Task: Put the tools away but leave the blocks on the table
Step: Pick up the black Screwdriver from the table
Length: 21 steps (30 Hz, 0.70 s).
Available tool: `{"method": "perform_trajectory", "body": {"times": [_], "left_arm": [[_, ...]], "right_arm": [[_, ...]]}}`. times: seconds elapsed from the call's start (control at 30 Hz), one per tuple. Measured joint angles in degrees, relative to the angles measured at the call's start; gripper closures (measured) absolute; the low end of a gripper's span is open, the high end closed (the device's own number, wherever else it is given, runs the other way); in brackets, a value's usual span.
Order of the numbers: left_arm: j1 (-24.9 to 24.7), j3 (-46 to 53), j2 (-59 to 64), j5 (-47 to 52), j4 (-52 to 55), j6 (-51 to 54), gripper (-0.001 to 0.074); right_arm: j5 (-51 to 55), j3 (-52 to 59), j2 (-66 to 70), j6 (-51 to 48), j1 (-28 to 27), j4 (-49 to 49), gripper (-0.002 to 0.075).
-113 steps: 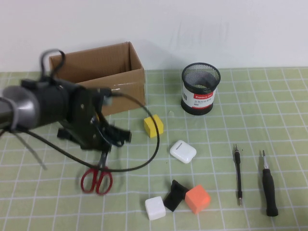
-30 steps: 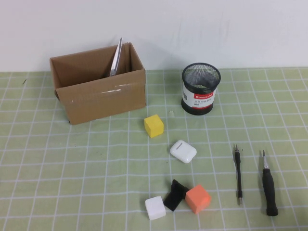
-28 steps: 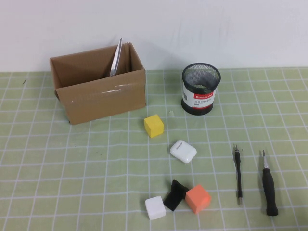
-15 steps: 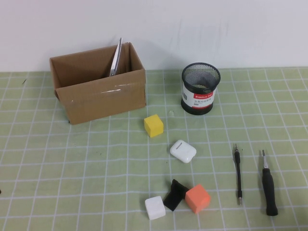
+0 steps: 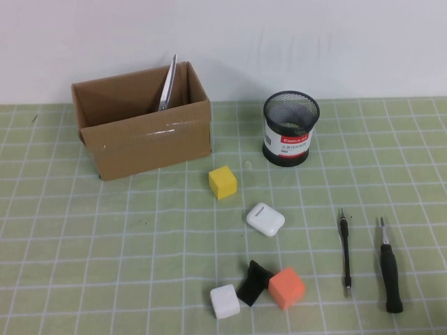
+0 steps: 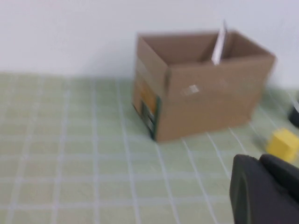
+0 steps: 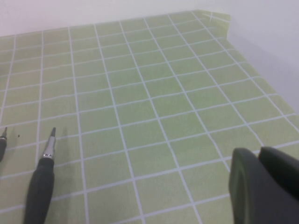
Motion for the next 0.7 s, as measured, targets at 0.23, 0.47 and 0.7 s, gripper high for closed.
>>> {"method": "perform_trajectory", "body": {"times": [0.23,0.47,0.7], "left_arm": [[7.7,9.3,-8.3,-5.4,0.8,1.0,0.0735],[10.2,12.3,-8.6,1.7,0.8,1.0,0.0736],[10.2,12.3,-8.6,2.0,0.8,1.0,0.0736]], "right_arm": [[0.0,0.0,0.0,0.0,0.0,0.0,0.0736],[0.0,0.0,0.0,0.0,0.0,0.0,0.0736],[0.0,0.0,0.0,0.0,0.0,0.0,0.0736]]}}
